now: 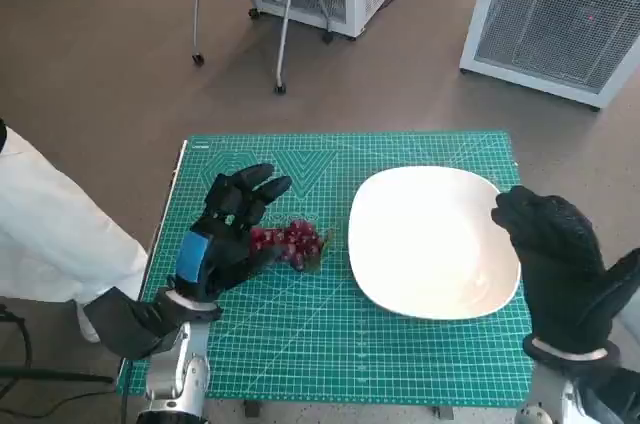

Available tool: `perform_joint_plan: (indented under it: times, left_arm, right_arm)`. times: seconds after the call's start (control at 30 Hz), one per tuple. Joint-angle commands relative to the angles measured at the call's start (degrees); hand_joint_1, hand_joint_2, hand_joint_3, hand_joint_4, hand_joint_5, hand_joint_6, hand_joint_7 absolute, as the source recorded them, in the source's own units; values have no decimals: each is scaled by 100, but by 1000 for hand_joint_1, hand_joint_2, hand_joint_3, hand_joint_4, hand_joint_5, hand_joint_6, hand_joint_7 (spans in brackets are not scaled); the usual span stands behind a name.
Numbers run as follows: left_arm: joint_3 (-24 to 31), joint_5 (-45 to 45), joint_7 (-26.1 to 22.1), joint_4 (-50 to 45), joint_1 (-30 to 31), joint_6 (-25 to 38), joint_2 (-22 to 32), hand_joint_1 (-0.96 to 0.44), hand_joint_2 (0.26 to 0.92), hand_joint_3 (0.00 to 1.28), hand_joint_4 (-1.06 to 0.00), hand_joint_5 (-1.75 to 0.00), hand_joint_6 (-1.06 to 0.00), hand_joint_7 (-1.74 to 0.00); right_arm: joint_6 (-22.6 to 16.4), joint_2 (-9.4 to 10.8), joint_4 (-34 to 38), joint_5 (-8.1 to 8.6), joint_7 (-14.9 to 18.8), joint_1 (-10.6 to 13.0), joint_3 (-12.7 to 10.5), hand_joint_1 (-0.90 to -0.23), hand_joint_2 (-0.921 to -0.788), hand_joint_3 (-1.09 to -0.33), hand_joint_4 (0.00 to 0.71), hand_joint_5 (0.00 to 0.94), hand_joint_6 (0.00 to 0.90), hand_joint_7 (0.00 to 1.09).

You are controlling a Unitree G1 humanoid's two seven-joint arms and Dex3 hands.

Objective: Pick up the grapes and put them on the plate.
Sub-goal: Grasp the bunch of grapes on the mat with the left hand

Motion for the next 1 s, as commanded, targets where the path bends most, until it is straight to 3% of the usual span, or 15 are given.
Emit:
perform_joint_plan:
  times: [0.03,1.0]
  left_arm:
    - [-22,67,56,-130,65,-23,36,-372,921,65,-15,-697,-50,-869]
    - [-41,79,66,-141,124,-40,67,-381,921,69,-12,-709,-42,-880]
  right_arm:
    - [51,4,33,9,-10,85,-30,-376,-921,-528,439,554,216,914]
    - [18,9,65,-47,-38,114,-39,-383,-921,-528,439,565,226,916]
